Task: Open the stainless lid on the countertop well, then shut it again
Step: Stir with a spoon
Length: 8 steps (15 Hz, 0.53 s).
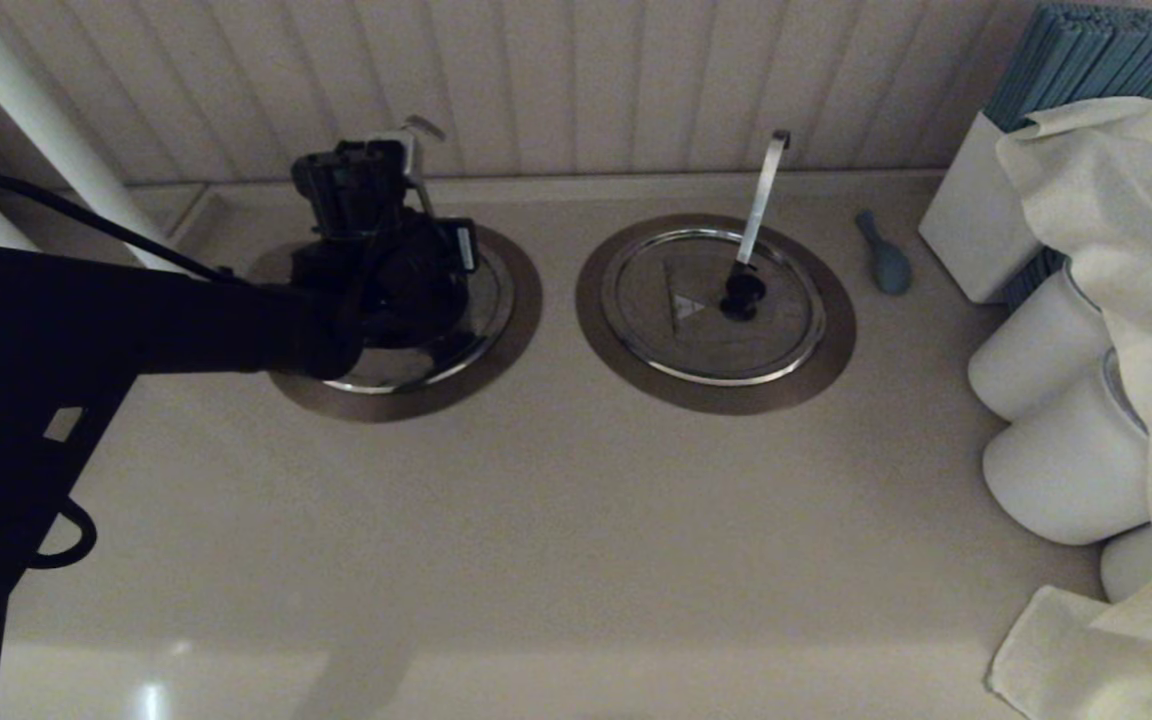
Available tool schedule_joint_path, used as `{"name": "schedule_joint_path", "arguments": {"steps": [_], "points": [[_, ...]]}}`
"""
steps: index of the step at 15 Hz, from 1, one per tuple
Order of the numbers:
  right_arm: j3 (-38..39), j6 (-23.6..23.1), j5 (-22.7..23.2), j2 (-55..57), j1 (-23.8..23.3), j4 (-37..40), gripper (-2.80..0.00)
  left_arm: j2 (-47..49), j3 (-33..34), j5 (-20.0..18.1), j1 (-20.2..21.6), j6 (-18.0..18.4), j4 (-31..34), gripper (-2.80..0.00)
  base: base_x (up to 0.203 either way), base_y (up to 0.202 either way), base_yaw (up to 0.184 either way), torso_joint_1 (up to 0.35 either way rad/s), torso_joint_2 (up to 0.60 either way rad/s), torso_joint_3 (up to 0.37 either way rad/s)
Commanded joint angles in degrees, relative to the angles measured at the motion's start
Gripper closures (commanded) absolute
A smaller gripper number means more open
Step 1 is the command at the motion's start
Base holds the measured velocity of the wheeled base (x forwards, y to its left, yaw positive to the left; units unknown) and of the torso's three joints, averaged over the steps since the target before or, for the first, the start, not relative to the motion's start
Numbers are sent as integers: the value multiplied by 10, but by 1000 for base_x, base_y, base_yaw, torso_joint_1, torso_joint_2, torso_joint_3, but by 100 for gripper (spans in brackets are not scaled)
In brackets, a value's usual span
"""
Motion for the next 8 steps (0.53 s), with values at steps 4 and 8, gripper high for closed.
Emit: {"name": "schedule_joint_path", "arguments": {"steps": [4,8], "points": [[0,0,1,0,0,0,0,17,-13,-2,42,7,-2,0,0,0,0,0,0,0],[0,0,0,0,0,0,0,5,-21,-4,80,8,4,0,0,0,0,0,0,0]]}}
